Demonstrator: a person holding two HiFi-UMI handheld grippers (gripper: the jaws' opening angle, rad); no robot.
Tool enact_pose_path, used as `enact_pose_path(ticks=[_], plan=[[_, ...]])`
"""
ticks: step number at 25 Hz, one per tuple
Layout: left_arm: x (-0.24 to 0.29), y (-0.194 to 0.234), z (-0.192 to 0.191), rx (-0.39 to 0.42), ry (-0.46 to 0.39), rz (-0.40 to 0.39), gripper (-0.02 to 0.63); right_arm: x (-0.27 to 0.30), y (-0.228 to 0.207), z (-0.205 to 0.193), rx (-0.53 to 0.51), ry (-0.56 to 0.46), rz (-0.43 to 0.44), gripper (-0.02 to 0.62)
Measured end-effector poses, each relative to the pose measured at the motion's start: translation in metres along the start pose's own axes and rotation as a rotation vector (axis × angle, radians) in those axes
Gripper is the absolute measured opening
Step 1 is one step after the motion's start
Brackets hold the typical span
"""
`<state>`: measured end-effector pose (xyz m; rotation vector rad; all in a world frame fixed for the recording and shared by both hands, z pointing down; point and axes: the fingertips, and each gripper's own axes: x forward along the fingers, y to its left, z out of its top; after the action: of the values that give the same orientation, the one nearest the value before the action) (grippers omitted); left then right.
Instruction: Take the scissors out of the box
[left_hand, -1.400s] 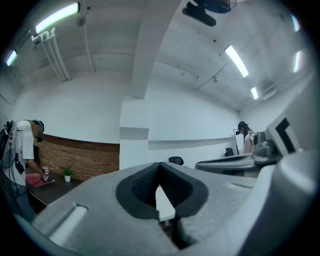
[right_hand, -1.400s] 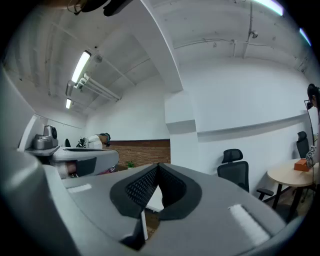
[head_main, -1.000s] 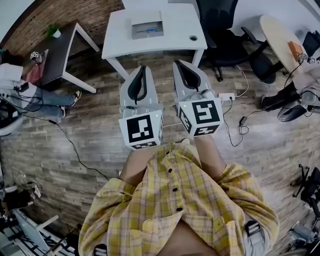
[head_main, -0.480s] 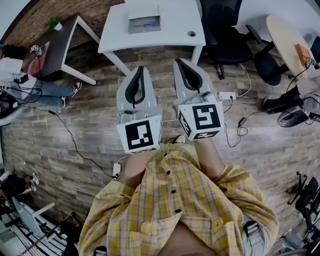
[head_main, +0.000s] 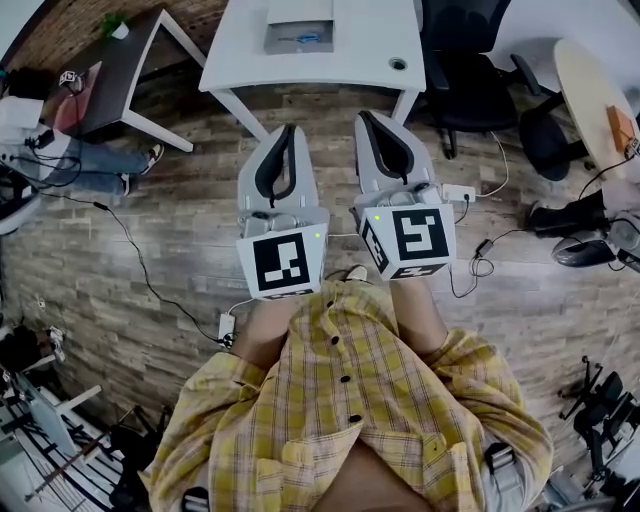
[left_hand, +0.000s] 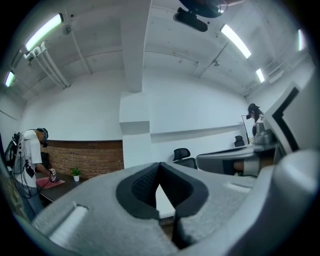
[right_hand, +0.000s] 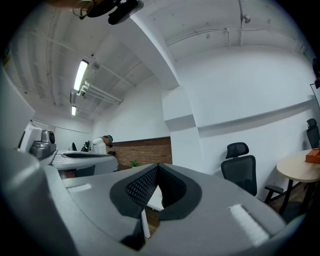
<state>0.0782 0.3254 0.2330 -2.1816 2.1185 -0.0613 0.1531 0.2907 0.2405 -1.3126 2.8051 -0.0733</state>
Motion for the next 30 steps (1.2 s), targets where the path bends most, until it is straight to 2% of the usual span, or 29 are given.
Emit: enact_pose_path(ticks=[9,14,20,26,30], plan=[[0.076,0.058,-0.019,-0.019,0.008,-0.013,0.002,0.095,-0.001,-0.005,-0.025,0.013,0.003,0.006],[0.133,0.101,-0.013,-0.032,-0.010,-0.027,0.002,0.161,-0.009,0.005,-0.025,-0.001,-0.014,0.006],[0.194,0.145,-0.006,-0.001,-0.010,-0.077,0.002,0.233,-0.012,0.018,-0.027,-0.005,-0.053,0.006],[0.249,0.186,-0.006,-0.045,-0.035,-0.119,0.002,0.296,-0.015,0.016,-0.019,0.014,-0.099,0.006],[0.279,0.210,-0.016,-0.049,-0.015,-0.152,0.002,0.333,-0.021,0.012,0.006,0.023,-0.130,0.006]])
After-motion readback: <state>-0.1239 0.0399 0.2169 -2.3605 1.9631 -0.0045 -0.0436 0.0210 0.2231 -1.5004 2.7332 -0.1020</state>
